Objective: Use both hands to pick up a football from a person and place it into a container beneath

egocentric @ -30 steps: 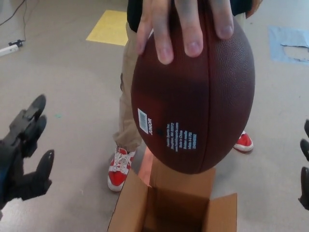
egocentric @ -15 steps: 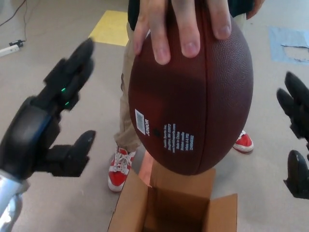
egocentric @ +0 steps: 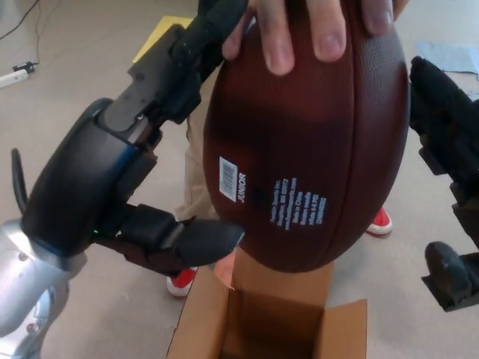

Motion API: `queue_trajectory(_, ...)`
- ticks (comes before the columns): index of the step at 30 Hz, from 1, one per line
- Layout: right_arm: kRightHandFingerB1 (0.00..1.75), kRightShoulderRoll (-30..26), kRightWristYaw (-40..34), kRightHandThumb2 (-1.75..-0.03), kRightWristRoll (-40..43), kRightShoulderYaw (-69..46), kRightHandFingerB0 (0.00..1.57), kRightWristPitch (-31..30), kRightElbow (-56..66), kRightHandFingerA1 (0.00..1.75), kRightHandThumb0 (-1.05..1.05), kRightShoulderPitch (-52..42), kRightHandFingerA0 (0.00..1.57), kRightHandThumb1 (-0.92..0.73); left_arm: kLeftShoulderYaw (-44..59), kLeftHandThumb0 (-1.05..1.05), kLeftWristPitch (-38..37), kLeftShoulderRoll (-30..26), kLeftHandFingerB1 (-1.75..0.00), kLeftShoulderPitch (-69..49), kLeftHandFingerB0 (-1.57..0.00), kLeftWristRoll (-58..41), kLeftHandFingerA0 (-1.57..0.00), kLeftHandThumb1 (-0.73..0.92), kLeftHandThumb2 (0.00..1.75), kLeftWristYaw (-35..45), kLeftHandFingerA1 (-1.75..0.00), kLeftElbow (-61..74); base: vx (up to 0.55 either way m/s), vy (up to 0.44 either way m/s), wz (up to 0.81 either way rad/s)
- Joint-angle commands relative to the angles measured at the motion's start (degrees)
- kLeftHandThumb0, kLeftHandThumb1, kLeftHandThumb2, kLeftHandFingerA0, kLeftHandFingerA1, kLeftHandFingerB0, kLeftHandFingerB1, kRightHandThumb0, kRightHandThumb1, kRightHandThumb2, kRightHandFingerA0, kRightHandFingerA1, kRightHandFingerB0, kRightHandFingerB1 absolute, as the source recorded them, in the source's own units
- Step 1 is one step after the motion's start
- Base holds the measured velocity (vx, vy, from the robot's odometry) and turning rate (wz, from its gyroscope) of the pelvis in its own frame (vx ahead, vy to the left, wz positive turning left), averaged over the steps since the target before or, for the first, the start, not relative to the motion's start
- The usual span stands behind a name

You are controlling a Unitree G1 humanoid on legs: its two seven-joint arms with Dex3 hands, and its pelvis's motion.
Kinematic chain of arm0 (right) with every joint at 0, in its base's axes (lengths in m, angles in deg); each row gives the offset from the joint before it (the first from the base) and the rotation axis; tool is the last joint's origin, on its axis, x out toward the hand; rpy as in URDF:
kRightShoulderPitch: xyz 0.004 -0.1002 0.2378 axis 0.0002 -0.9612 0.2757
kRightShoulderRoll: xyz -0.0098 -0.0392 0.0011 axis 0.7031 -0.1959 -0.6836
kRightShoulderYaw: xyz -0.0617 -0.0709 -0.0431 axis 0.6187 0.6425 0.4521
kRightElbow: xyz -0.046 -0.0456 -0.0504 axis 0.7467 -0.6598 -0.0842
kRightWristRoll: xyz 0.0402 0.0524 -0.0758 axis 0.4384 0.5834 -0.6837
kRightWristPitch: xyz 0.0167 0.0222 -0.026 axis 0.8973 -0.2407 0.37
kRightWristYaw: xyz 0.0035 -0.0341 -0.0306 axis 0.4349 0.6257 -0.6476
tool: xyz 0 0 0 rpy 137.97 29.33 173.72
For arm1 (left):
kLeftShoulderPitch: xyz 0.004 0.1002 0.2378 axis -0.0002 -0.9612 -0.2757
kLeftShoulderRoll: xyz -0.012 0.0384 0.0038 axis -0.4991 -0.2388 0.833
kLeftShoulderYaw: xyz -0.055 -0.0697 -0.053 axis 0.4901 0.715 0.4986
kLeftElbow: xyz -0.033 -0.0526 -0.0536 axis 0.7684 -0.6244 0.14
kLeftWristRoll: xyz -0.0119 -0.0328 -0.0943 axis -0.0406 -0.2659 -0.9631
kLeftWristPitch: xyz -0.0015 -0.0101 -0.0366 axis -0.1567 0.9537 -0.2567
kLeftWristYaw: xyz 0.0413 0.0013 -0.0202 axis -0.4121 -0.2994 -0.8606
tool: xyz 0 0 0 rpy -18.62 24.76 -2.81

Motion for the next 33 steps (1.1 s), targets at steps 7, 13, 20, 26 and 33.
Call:
queue_trajectory(7, 0.17, -5.8, 4.1, -0.85, 7.1, -0.8, 0.00, -9.5, 6.0, 0.00, -0.83, 1.4, 0.00, -0.50, 0.7, -0.78, 16.7, -3.8, 0.00, 2.6, 0.00, -11.8, 0.00, 0.55, 0.88, 0.8, -0.02, 5.1, 0.00, 0.000, 0.00)
queue_trajectory(13, 0.16, -5.4, 3.4, -0.85, 7.5, -1.1, 0.00, -10.3, 5.2, 0.00, -0.84, 1.0, 0.00, -0.51, 1.2, -0.83, 17.5, -3.5, 0.00, 2.1, 0.00, -12.9, 0.00, 0.55, 0.89, 1.3, -0.01, 3.4, 0.00, 0.000, 0.00)
queue_trajectory(20, 0.17, -5.1, 4.2, -0.84, 9.4, -2.6, 0.00, -10.9, 4.3, 0.00, -0.82, 0.2, 0.00, -0.50, 2.6, -0.86, 18.3, -3.5, 0.00, 0.0, 0.00, -14.0, 0.00, 0.55, 0.90, 1.0, 0.00, 1.6, 0.00, 0.000, 0.00)
queue_trajectory(26, 0.12, -4.9, 5.0, -0.86, 8.7, -4.2, 0.00, -10.1, 2.1, 0.00, -0.85, 0.2, 0.00, -0.53, 3.8, -0.90, 19.0, -3.6, 0.00, -1.7, 0.00, -15.0, 0.00, 0.47, 0.57, 1.0, 0.00, -1.1, 0.00, 0.000, 0.00)
queue_trajectory(33, 0.12, -4.6, 5.4, -0.87, 7.1, -5.8, 0.00, -9.1, -2.8, 0.00, -0.86, 0.8, 0.00, -0.53, 4.8, -0.78, 17.2, -1.9, 0.00, -2.6, 0.00, -16.9, 0.00, 0.45, 0.55, 2.9, 0.00, -7.9, 0.00, 0.000, 0.00)
